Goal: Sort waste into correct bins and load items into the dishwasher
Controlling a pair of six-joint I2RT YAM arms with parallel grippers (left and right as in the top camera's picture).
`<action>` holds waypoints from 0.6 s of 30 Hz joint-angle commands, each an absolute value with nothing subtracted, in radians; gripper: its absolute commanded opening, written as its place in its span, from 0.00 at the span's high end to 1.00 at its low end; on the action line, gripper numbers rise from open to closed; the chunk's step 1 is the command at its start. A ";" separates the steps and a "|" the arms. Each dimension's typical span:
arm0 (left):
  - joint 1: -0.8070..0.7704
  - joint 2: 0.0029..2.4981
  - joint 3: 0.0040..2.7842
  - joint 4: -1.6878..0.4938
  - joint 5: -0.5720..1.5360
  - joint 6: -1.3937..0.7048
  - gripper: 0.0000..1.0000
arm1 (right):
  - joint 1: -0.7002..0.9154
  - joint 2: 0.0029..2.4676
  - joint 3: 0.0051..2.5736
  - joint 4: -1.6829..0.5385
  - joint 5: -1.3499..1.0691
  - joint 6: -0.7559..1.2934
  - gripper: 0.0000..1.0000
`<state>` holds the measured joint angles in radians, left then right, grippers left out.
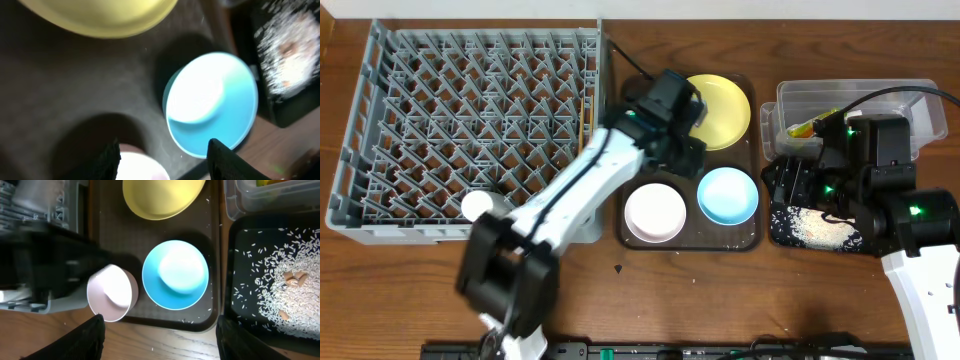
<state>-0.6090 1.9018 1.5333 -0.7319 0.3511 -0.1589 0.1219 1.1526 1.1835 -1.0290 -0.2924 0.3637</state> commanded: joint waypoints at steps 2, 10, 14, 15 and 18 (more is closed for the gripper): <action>-0.651 1.996 1.529 -0.717 0.404 -0.128 0.43 | 0.119 1.154 1.188 -1.032 -0.296 0.366 0.31; -0.669 2.120 1.529 -0.662 0.404 -0.124 0.56 | 0.119 1.154 1.188 -1.033 -0.297 0.366 0.31; -0.669 2.134 1.529 -0.645 0.403 -0.124 0.78 | 0.119 1.154 1.188 -1.033 -0.297 0.366 0.31; -0.669 2.134 1.529 -0.640 0.403 -0.124 0.81 | 0.119 1.154 1.188 -1.033 -0.297 0.366 0.31; -0.669 2.134 1.529 -0.628 0.400 -0.124 0.92 | 0.119 1.154 1.188 -1.033 -0.297 0.366 0.32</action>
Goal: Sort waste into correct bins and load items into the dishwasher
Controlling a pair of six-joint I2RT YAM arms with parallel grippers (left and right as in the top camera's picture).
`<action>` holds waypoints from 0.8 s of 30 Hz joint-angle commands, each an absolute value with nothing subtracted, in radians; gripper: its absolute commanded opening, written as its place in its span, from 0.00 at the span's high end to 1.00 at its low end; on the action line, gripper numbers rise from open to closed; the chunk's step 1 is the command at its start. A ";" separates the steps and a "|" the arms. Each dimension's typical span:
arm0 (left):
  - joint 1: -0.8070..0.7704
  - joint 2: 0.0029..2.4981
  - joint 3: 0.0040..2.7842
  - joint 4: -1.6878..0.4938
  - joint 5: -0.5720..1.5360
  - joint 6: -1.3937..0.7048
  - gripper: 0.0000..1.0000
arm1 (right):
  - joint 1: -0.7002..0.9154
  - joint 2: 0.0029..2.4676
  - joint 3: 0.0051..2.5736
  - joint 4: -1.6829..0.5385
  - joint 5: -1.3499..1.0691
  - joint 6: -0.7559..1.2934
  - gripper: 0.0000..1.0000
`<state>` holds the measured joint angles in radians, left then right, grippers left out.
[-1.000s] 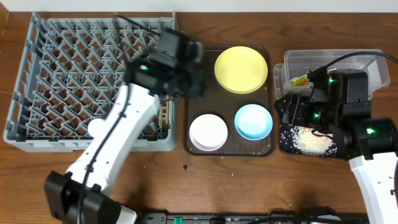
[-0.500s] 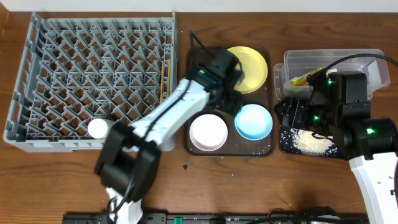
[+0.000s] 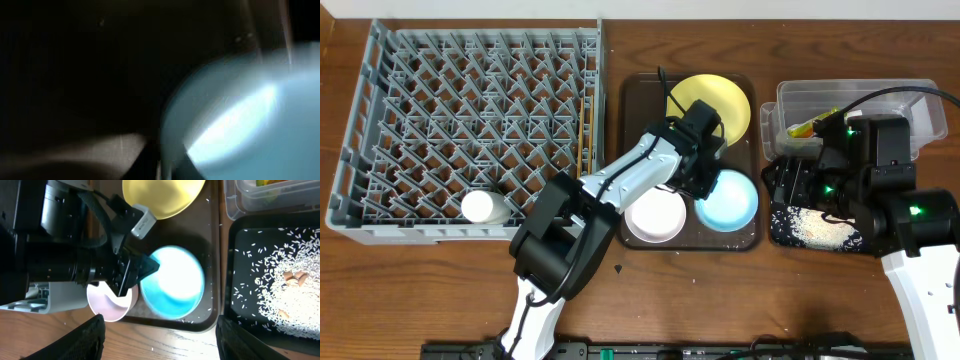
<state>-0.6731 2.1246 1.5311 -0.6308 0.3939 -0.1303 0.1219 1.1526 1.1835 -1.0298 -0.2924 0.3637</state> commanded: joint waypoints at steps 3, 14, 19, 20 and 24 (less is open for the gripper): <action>-0.668 2.132 1.531 -0.615 0.400 -0.125 0.92 | 0.119 1.154 1.188 -1.033 -0.296 0.366 0.32; -0.613 1.919 1.570 -0.749 0.153 -0.154 0.93 | 0.119 1.154 1.188 -1.036 -0.296 0.366 0.32; -0.572 1.766 1.570 -0.815 0.033 -0.151 0.93 | 0.119 1.154 1.188 -1.037 -0.296 0.366 0.32; -0.562 1.740 1.570 -0.833 -0.014 -0.152 0.93 | 0.119 1.154 1.188 -1.037 -0.296 0.366 0.32; -0.523 1.649 1.570 -0.911 -0.294 -0.162 0.93 | 0.119 1.154 1.188 -1.037 -0.296 0.366 0.33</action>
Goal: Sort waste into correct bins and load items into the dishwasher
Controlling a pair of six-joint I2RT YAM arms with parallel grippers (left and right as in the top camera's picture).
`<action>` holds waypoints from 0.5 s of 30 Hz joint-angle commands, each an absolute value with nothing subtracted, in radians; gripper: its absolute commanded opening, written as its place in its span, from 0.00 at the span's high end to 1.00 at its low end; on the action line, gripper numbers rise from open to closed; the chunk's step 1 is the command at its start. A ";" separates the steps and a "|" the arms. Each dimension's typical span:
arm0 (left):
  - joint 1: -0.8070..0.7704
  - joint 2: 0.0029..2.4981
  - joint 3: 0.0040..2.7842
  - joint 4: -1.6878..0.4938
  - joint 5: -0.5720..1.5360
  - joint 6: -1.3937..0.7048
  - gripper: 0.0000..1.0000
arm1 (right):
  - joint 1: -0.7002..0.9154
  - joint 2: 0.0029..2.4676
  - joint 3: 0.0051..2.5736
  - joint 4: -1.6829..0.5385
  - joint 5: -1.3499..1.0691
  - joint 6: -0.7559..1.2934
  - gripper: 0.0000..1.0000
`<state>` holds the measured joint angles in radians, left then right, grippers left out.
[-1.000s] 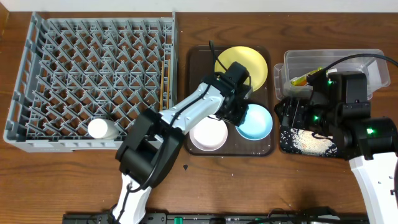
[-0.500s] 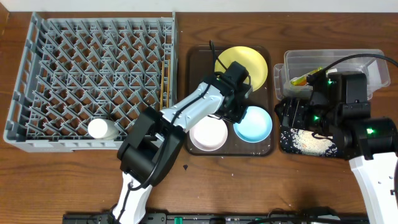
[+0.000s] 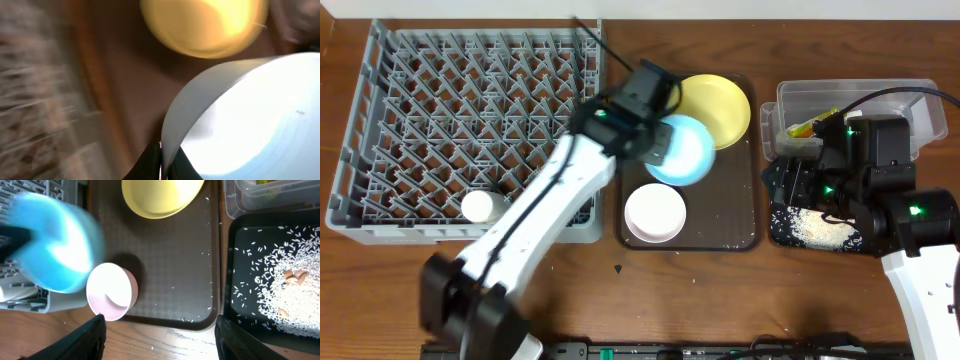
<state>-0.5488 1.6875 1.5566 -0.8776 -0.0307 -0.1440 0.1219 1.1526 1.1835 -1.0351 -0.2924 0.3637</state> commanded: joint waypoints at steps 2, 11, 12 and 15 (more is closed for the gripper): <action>-0.508 1.620 1.570 -0.954 -0.464 -0.162 0.92 | 0.119 1.154 1.188 -1.037 -0.296 0.366 0.32; -0.440 1.639 1.540 -1.084 -0.982 -0.205 0.93 | 0.119 1.154 1.188 -1.039 -0.289 0.343 0.30; -0.429 1.644 1.535 -1.084 -1.020 -0.205 0.93 | 0.119 1.154 1.188 -1.039 -0.289 0.343 0.30; -0.397 1.656 1.522 -1.084 -1.135 -0.242 0.93 | 0.119 1.154 1.188 -1.038 -0.289 0.343 0.30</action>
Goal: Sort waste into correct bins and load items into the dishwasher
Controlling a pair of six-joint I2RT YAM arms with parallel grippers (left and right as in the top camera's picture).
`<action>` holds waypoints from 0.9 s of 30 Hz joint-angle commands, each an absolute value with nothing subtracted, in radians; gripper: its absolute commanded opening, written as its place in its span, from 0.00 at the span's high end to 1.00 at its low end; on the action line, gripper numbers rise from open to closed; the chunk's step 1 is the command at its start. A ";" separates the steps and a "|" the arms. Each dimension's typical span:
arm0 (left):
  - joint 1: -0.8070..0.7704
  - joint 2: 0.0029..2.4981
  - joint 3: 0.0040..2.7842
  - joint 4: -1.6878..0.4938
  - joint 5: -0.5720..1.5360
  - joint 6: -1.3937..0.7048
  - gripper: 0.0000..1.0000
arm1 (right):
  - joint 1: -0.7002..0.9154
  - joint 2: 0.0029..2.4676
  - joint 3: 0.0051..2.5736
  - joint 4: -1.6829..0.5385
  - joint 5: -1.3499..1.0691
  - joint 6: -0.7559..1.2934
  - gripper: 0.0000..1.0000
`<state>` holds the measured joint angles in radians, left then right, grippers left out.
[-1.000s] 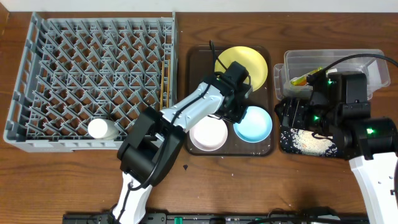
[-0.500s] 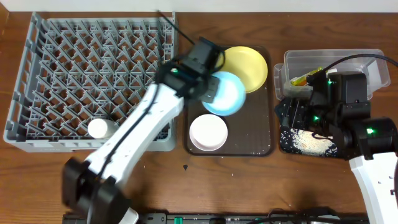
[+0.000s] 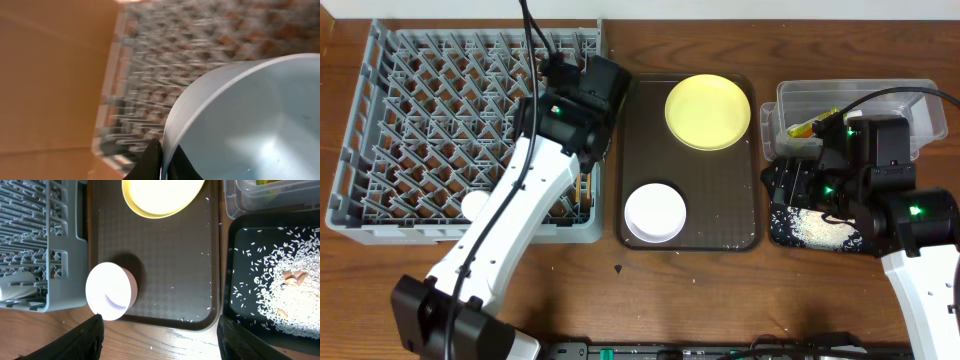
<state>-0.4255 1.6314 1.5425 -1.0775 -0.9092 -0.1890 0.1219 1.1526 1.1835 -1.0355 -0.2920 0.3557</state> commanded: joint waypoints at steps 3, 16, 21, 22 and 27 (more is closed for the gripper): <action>-0.362 1.674 1.511 -1.083 -1.192 -0.261 0.93 | 0.119 1.154 1.188 -1.038 -0.289 0.343 0.30; -0.297 1.897 1.495 -1.004 -1.242 -0.313 0.93 | 0.119 1.154 1.188 -1.037 -0.289 0.343 0.30; -0.300 1.986 1.495 -0.986 -1.273 -0.313 0.93 | 0.119 1.154 1.188 -1.037 -0.289 0.343 0.30; -0.302 1.996 1.495 -0.985 -1.272 -0.313 0.93 | 0.119 1.154 1.188 -1.037 -0.289 0.343 0.30; -0.334 2.027 1.495 -0.985 -1.272 -0.313 0.93 | 0.119 1.154 1.188 -1.036 -0.289 0.343 0.30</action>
<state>-0.3141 1.9968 1.5093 -0.9867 -1.2850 -0.2924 0.1219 1.1530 1.1835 -1.0351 -0.2920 0.3553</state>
